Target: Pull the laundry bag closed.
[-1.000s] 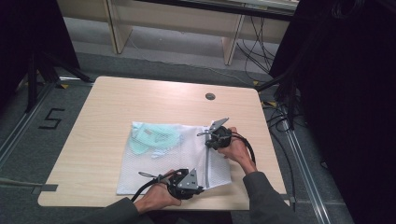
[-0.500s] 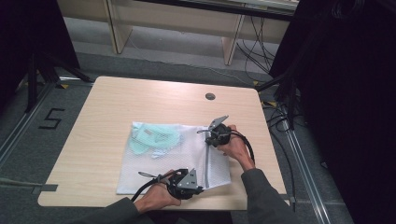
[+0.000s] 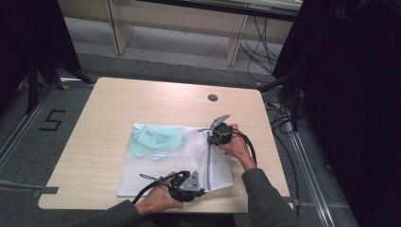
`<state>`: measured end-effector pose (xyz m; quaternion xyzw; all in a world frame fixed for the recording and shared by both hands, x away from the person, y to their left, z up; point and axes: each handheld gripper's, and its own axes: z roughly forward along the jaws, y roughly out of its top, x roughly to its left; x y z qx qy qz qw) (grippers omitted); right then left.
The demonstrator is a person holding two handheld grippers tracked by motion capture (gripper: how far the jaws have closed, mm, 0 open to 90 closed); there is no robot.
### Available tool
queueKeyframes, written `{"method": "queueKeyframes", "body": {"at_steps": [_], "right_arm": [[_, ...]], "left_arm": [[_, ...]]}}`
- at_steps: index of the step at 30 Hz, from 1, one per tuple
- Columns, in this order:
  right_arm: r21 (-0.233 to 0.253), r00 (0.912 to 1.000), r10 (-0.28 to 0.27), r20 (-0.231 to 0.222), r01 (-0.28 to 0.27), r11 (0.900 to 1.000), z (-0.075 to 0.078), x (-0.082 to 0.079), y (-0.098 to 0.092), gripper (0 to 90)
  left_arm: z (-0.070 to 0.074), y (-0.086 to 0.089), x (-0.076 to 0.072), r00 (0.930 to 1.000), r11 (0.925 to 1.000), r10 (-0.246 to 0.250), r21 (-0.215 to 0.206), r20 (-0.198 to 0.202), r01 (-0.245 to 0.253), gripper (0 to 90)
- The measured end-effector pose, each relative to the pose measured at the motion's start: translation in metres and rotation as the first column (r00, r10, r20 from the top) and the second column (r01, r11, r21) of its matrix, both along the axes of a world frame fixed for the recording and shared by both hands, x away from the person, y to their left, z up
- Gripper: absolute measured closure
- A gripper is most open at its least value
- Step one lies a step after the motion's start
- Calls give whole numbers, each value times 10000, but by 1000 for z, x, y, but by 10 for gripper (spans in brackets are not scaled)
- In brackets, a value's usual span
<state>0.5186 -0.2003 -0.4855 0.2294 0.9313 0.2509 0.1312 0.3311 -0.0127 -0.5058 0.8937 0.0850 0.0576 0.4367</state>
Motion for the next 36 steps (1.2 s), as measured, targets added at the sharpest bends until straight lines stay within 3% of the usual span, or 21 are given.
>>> {"method": "queueKeyframes", "body": {"at_steps": [2, 6, 16, 19, 27, 30, 36], "right_arm": [[68, 9998, -136, -149, 137, 9999, 0, 0, 1, 867], [27, 9999, 143, 46, -143, 9999, 0, 4, 1, 867], [164, 9995, -304, 83, 303, 9994, 1, 4, -1, 868], [65, 9993, -163, 335, 161, 9998, 0, 8, -2, 867], [6, 9982, -525, 277, 525, 9986, -1, 10, 1, 867], [28, 9990, -240, 366, 239, 9997, -1, 13, 2, 867], [28, 9974, -337, 641, 336, 9994, -1, 16, 0, 867]], "left_arm": [[0, 0, 0, 10000, 10000, 71, -31, 41, -71, 891], [0, 1, 1, 10000, 10000, 49, -1, 33, -49, 891], [1, 2, 1, 10000, 10000, -12, -11, -10, 12, 891], [0, 1, -1, 10000, 10000, -18, -53, -39, 18, 891], [1, 1, 0, 10000, 10000, 17, 6, 11, -17, 890], [0, 1, 0, 10000, 10000, 13, 15, -1, -13, 891], [1, 1, 0, 10000, 10000, 37, -48, 43, -37, 891]]}}
